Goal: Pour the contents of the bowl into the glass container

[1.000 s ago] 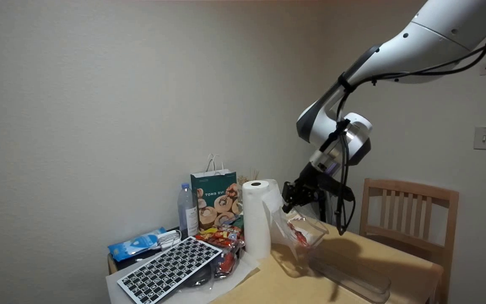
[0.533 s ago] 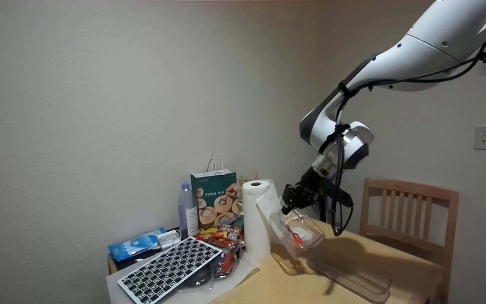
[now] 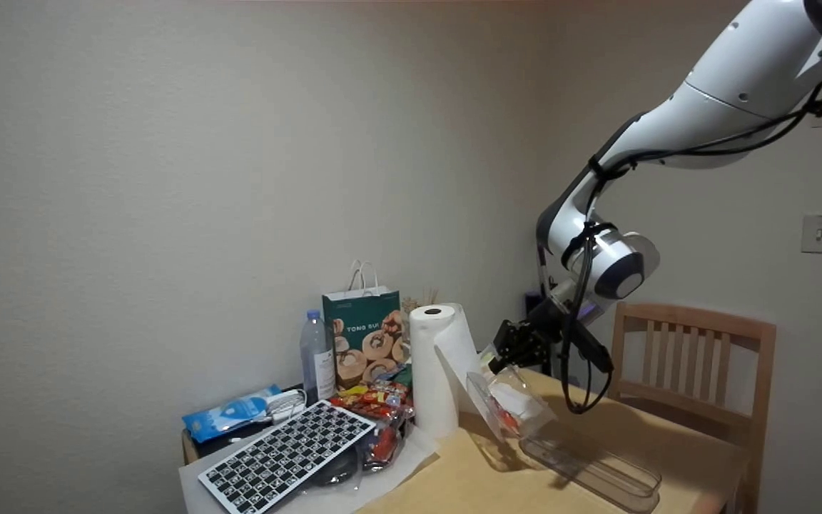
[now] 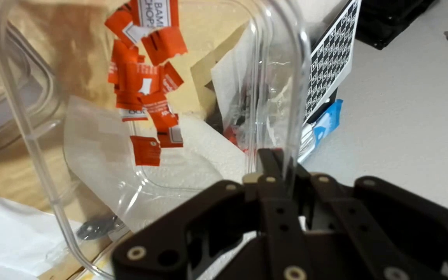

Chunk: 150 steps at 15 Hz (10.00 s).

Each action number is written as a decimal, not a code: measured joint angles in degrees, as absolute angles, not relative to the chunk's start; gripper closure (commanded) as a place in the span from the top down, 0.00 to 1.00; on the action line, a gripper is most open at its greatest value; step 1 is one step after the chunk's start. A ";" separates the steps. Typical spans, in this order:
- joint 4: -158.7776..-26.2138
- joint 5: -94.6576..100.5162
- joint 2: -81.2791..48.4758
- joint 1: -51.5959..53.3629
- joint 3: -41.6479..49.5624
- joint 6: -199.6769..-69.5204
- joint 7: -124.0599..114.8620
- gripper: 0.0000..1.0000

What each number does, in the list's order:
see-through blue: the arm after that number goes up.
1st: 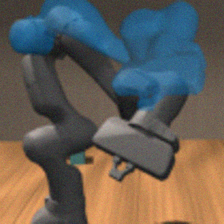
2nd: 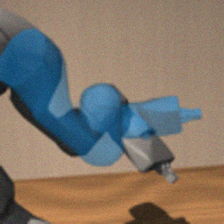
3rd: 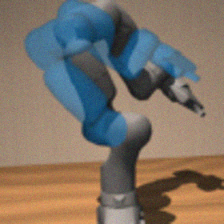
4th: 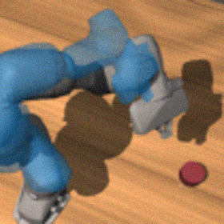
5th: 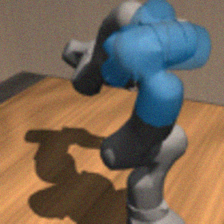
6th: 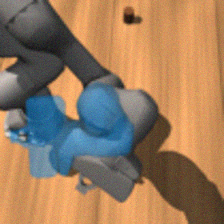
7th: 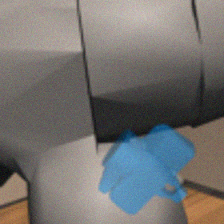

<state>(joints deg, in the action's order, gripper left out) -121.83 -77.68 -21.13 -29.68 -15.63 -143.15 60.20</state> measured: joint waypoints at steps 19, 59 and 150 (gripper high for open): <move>-124.94 -78.80 -5.14 -3.34 0.47 -175.73 32.58 0.07; -118.88 -90.01 -6.43 -3.70 2.67 -165.90 49.18 0.02; -133.81 -39.10 -11.96 4.93 1.59 -147.06 -2.77 0.02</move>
<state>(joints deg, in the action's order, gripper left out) -133.81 -39.10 -11.96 4.93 1.59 -147.06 -2.77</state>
